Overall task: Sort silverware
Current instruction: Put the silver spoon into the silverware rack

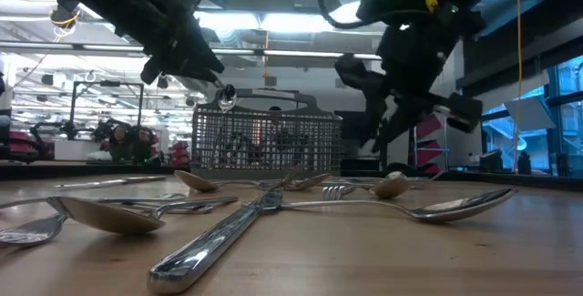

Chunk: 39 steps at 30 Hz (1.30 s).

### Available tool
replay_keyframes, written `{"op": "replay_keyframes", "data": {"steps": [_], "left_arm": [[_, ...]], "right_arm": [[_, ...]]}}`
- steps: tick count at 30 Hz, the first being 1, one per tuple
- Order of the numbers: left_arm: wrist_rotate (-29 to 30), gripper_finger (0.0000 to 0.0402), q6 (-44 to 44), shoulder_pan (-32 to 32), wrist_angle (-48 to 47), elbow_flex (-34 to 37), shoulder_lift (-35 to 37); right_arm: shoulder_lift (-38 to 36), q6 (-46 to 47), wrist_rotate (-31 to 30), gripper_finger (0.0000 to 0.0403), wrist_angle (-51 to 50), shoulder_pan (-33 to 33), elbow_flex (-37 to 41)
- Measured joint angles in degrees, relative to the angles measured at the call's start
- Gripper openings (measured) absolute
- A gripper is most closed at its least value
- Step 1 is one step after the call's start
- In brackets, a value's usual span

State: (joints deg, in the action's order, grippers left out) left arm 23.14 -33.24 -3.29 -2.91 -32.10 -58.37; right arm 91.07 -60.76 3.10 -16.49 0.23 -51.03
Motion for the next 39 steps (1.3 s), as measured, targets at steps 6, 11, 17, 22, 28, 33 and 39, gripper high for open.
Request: {"op": "replay_keyframes", "data": {"steps": [6,11,17,22,28,33,39], "left_arm": [[0.0,0.0115,-0.03,0.0,0.06,0.0,0.0],[0.02,0.0115,-0.49,-0.02,0.06,0.0,0.0],[0.04,0.0115,-2.63,-0.02,0.07,0.0,0.0],[0.04,0.0115,-2.77,-0.02,0.03,0.0,0.0],[0.04,0.0115,-2.79,0.0,0.04,0.0,0.0],[0.04,0.0115,-2.79,-0.02,0.06,0.0,0.0],[0.04,0.0115,-2.79,-0.01,0.0,0.0,0.0]], "right_arm": [[0.0,-5.5,0.54,0.0076,-5.05,-0.02,0.0],[0.52,-6.39,0.68,0.0076,-4.12,-0.39,0.0],[4.59,-8.96,0.95,0.0076,-3.2,-1.18,0.02],[6.5,-11.06,0.67,0.0076,-1.23,-1.01,0.04],[6.67,-11.75,0.04,0.0076,1.74,-1.01,0.04],[6.67,-11.75,0.16,0.0076,2.0,-1.01,0.07],[8.92,-11.69,0.9,0.0076,2.41,-1.44,0.06]]}}
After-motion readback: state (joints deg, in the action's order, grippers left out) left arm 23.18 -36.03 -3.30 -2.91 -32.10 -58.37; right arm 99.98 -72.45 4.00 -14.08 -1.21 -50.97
